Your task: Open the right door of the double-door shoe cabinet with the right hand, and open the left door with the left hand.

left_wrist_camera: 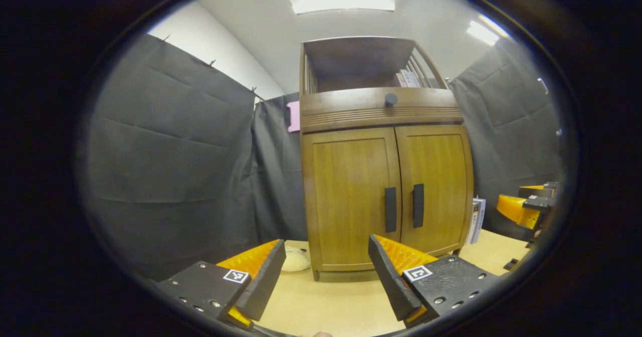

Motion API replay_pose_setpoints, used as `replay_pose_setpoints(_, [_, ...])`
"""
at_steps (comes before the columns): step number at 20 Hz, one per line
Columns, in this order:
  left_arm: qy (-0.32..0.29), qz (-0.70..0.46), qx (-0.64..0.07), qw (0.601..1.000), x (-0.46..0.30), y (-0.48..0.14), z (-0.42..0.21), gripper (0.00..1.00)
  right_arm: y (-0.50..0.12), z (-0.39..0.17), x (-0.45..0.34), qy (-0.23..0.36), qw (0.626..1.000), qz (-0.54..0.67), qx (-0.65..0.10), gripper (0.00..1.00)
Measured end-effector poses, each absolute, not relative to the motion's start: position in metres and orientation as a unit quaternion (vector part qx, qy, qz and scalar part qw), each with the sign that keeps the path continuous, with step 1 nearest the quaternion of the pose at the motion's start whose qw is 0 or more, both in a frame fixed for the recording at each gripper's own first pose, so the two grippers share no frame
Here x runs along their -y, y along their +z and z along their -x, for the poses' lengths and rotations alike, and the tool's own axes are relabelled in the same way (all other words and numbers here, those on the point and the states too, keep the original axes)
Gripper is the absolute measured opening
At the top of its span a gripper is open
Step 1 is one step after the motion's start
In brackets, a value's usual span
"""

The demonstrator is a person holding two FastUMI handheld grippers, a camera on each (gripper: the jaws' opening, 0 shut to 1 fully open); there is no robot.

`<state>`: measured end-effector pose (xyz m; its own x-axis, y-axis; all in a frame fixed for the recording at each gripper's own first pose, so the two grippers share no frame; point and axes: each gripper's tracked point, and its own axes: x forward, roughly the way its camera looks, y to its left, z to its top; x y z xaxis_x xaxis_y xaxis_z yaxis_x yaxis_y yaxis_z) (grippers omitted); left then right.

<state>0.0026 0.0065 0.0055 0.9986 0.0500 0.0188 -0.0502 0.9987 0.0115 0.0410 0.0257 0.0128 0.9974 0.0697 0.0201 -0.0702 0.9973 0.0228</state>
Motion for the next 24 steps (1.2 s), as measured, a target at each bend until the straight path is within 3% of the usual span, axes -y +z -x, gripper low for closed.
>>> replay_pose_setpoints(9, [0.060, -0.016, 0.015, 0.998, -0.028, 0.010, 0.013, 1.00, 0.034, -0.090, -0.049, 0.061, 0.997, -0.022, 0.029, 0.94])
replay_pose_setpoints(10, [0.063, -0.016, 0.013, 0.998, -0.030, 0.009, 0.014, 0.95, 0.034, -0.097, -0.051, 0.062, 0.997, -0.022, 0.029, 0.94])
replay_pose_setpoints(12, [0.072, -0.018, 0.010, 0.997, -0.034, 0.008, 0.017, 0.95, 0.034, -0.110, -0.057, 0.069, 0.997, -0.024, 0.030, 0.94])
replay_pose_setpoints(13, [0.077, -0.019, 0.009, 0.997, -0.037, 0.008, 0.020, 1.00, 0.034, -0.117, -0.059, 0.070, 0.997, -0.025, 0.029, 0.94])
replay_pose_setpoints(24, [0.128, -0.029, 0.004, 0.991, -0.059, 0.003, 0.047, 1.00, 0.028, -0.180, -0.091, 0.099, 0.994, -0.041, 0.015, 0.94])
